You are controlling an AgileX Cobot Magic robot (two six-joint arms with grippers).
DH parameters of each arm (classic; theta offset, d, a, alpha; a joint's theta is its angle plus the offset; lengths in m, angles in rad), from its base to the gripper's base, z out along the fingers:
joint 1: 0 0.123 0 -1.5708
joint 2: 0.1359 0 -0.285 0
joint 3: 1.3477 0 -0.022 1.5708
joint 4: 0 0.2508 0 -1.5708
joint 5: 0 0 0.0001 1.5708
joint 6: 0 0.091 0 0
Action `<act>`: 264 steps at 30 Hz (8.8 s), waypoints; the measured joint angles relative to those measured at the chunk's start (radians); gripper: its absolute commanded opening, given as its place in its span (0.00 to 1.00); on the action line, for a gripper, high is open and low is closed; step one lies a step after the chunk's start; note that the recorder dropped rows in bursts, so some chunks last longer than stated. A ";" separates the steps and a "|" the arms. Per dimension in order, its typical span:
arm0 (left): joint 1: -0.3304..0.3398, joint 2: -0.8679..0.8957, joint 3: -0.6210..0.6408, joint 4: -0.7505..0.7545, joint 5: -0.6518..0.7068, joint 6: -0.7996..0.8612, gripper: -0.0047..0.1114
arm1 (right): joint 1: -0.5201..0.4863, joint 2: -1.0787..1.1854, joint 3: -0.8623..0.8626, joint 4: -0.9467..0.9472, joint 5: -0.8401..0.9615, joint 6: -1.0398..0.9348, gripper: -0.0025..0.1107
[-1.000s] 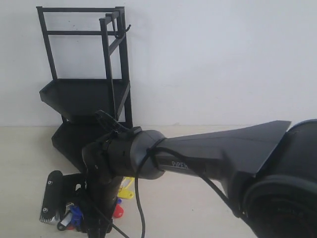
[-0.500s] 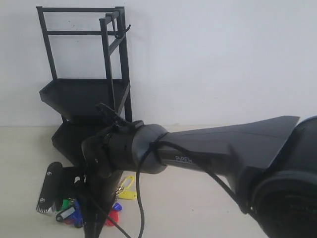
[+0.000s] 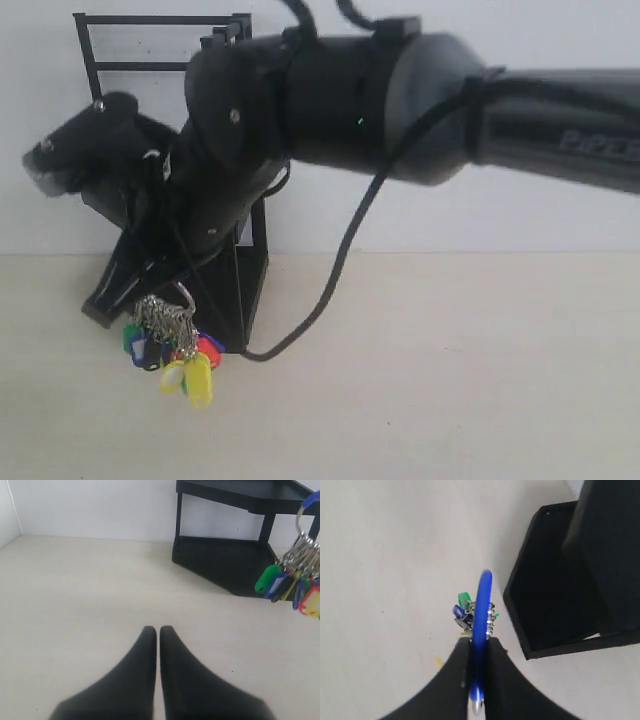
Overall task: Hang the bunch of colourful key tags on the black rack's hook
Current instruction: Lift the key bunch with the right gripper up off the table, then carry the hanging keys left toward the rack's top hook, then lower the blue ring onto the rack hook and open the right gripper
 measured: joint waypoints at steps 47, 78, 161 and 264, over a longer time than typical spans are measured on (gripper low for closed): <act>0.000 0.000 0.000 0.000 0.000 0.000 0.08 | 0.000 -0.305 0.131 -0.777 0.408 0.798 0.02; 0.000 0.000 0.000 0.000 0.000 0.000 0.08 | 0.000 -0.665 0.752 -1.500 -0.072 1.926 0.02; 0.000 0.000 0.000 0.000 -0.002 0.000 0.08 | -0.237 -0.065 0.139 -1.725 -0.466 2.016 0.02; 0.000 0.000 0.000 0.000 -0.002 0.000 0.08 | -0.210 -0.129 0.063 -0.862 -0.011 1.265 0.02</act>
